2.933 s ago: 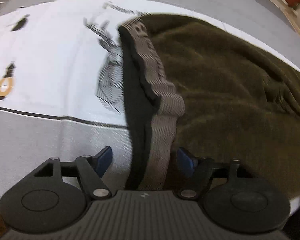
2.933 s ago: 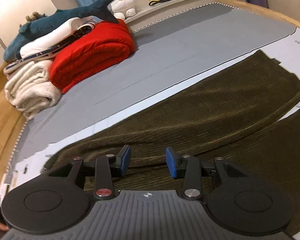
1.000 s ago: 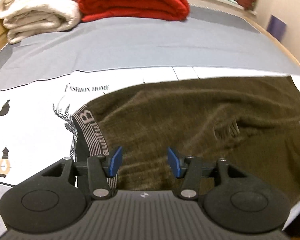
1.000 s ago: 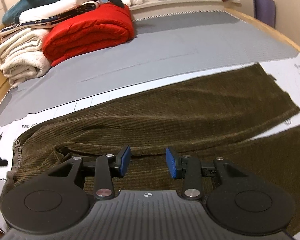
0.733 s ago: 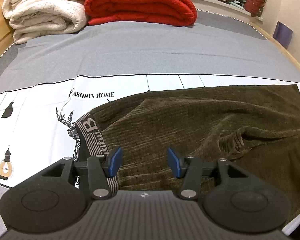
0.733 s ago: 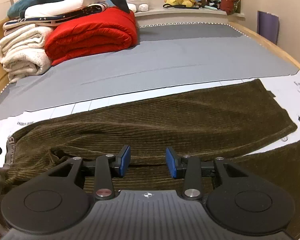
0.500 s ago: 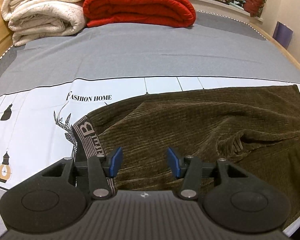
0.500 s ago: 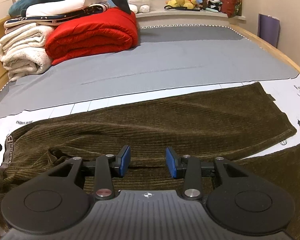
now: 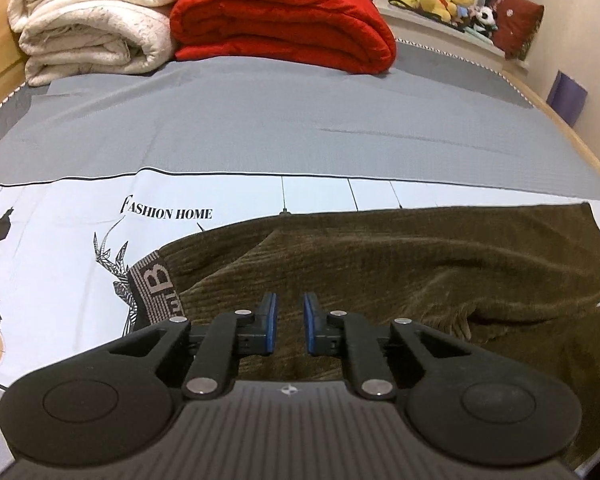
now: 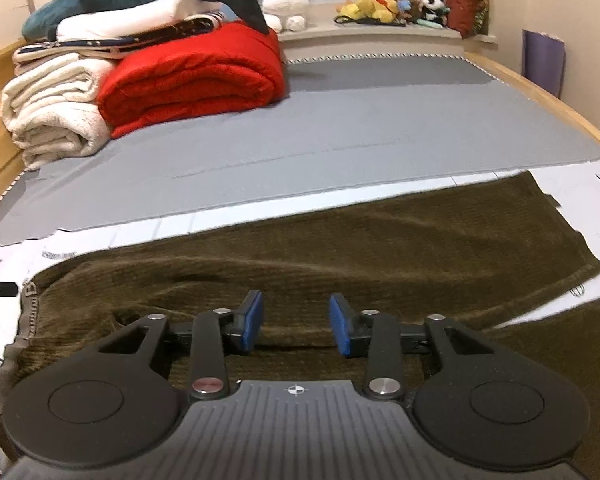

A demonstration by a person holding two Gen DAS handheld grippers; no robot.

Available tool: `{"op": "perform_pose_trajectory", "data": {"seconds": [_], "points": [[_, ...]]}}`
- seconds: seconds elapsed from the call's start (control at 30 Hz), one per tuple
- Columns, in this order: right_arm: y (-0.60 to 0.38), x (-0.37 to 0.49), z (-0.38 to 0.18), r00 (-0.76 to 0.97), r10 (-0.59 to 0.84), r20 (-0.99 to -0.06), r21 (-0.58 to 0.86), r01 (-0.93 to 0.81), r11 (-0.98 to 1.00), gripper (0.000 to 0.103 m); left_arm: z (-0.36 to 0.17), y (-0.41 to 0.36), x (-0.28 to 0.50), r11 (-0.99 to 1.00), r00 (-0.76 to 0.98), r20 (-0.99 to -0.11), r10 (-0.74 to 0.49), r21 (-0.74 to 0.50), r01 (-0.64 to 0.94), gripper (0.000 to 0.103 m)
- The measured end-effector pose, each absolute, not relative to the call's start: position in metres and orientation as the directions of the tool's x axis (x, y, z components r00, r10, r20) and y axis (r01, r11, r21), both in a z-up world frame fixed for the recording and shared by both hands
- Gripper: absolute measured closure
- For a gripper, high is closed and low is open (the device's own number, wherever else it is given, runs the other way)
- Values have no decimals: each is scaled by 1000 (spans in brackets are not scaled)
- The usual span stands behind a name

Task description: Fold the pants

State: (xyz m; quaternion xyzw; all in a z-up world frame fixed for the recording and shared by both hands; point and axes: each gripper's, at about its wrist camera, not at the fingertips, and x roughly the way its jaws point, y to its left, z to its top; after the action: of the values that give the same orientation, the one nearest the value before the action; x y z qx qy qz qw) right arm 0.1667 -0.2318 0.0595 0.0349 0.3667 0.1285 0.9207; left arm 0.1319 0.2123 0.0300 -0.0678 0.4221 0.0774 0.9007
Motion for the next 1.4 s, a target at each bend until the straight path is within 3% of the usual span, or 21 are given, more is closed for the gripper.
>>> {"op": "perform_pose_trajectory", "data": {"seconds": [0.07, 0.1, 0.37, 0.6, 0.63, 0.77, 0.93, 1.1, 1.13, 1.2, 1.27, 1.3, 1.33, 1.4], "points": [[-229, 167, 64, 708, 270, -653, 162, -218, 962, 89, 29, 214, 137, 976, 630, -773, 80, -67, -207, 88], [-228, 167, 67, 714, 271, -646, 164, -217, 962, 90, 28, 215, 140, 974, 629, -774, 79, -75, -215, 88], [-224, 175, 70, 666, 372, -647, 285, -242, 927, 90, 22, 240, 160, 924, 652, -752, 103, -170, -342, 88], [-209, 167, 79, 659, 402, -635, 219, -346, 912, 90, -3, 250, 189, 924, 659, -740, 136, -144, -353, 86], [-210, 167, 81, 660, 404, -633, 212, -354, 911, 90, -6, 253, 193, 926, 666, -733, 137, -144, -349, 84], [-219, 169, 82, 659, 399, -638, 206, -354, 912, 88, -20, 260, 215, 941, 673, -720, 171, -84, -329, 57], [-239, 176, 76, 652, 375, -659, 211, -318, 924, 88, -46, 266, 242, 954, 632, -753, 183, -20, -300, 38], [-253, 181, 71, 651, 353, -671, 214, -286, 934, 88, -71, 264, 265, 962, 572, -789, 223, 85, -258, 30], [-254, 181, 69, 651, 350, -674, 212, -283, 935, 88, -75, 266, 268, 965, 564, -799, 209, 75, -251, 32], [-254, 183, 67, 649, 342, -679, 206, -279, 938, 87, -78, 270, 269, 971, 573, -803, 165, 30, -238, 51], [-254, 184, 66, 647, 341, -683, 203, -280, 938, 87, -74, 268, 268, 979, 585, -801, 128, 7, -205, 82], [-253, 184, 66, 646, 339, -684, 200, -281, 939, 87, -72, 263, 268, 982, 582, -801, 139, 36, -184, 89], [-253, 185, 65, 646, 338, -685, 197, -282, 939, 87, -69, 259, 268, 985, 580, -801, 149, 67, -160, 96], [-252, 187, 65, 647, 334, -686, 191, -283, 940, 87, -63, 252, 263, 986, 582, -798, 156, 94, -135, 99]]}}
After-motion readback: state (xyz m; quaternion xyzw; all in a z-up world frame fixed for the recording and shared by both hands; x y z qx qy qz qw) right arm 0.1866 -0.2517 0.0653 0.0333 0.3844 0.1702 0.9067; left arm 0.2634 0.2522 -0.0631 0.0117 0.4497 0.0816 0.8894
